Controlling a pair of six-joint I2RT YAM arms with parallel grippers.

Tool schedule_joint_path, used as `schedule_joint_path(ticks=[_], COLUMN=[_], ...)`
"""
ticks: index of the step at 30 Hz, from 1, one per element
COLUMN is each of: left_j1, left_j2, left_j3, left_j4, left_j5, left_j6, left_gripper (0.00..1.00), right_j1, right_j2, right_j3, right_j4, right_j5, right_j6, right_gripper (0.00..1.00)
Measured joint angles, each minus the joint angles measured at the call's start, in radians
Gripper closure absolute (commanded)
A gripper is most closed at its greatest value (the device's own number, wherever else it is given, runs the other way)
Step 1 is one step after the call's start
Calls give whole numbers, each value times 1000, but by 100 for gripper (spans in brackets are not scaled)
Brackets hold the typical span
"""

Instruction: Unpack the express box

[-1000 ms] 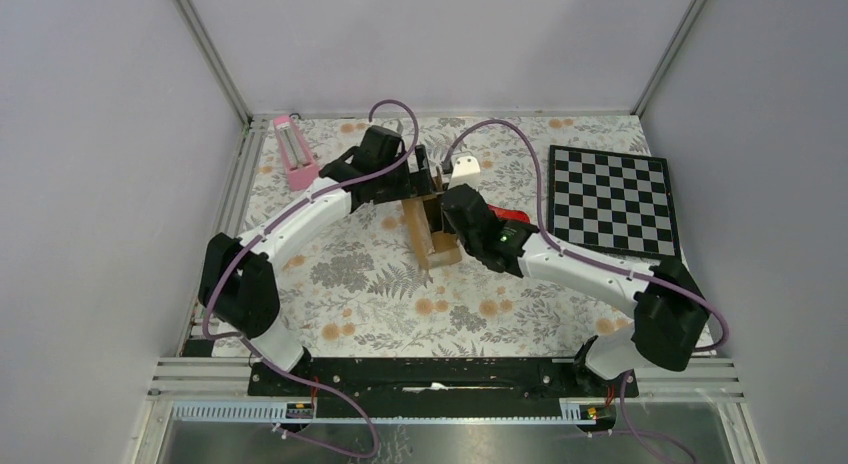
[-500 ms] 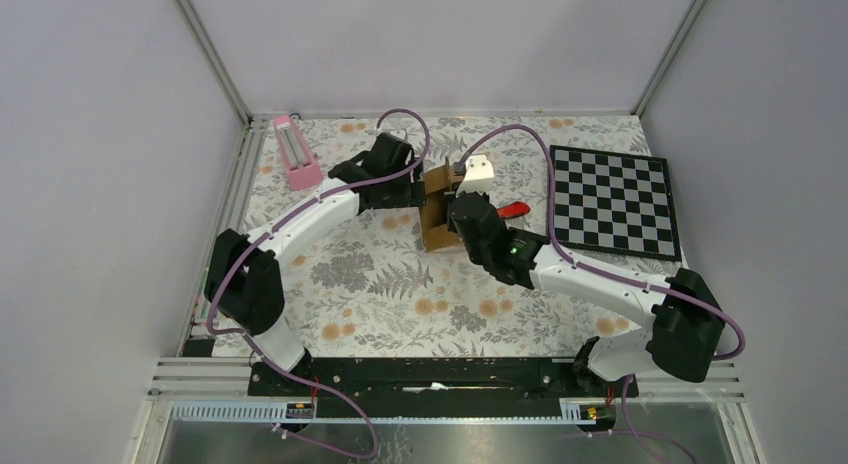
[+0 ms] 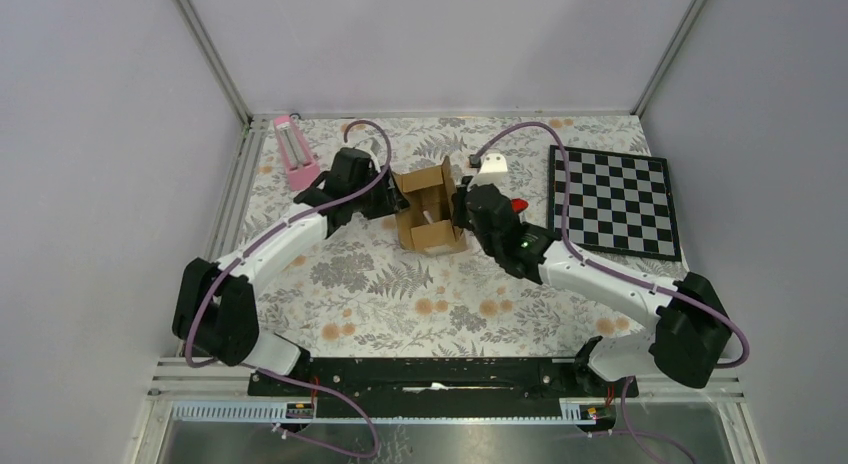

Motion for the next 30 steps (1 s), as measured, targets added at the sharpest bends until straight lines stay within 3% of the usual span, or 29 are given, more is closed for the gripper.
schedule_joint_path(ticks=[3,5,7,8,12,15,22,26,30], left_j1=[22,31,42,46,62,41,-53,-89,-114], left_j2=[-55,-81,-111,-117,-114,-78,87,150,165], left_j3=[-35,-36,-34,-26,40,101,137,181,195], left_j4=[55,74,76,67,-34,-113,-166,-163,-154], left_j5=[60,86,88,88,68,37,-44,-61,-69], left_j6=[-15,-19,-16,-13,20,38,37,27,23], left_gripper=[91,100,100,100,100,100,100,100,89], right_j1=[-64,-96,-114,-119,-135,-134,-135,-141,-153], right_j2=[-9,-8,-3,5,88,157,137,37,-74], right_j3=[-30,-38,-39,-39,-47,-99,-161,-194,-214], right_j4=[11,20,42,53,131,160,134,83,23], right_j5=[-107,-169,-232,-256,-363,-431,-431,-380,-332], right_j6=[69,112,156,175,265,312,328,317,284], right_gripper=[100,100,98,91,51,37,20,17,17])
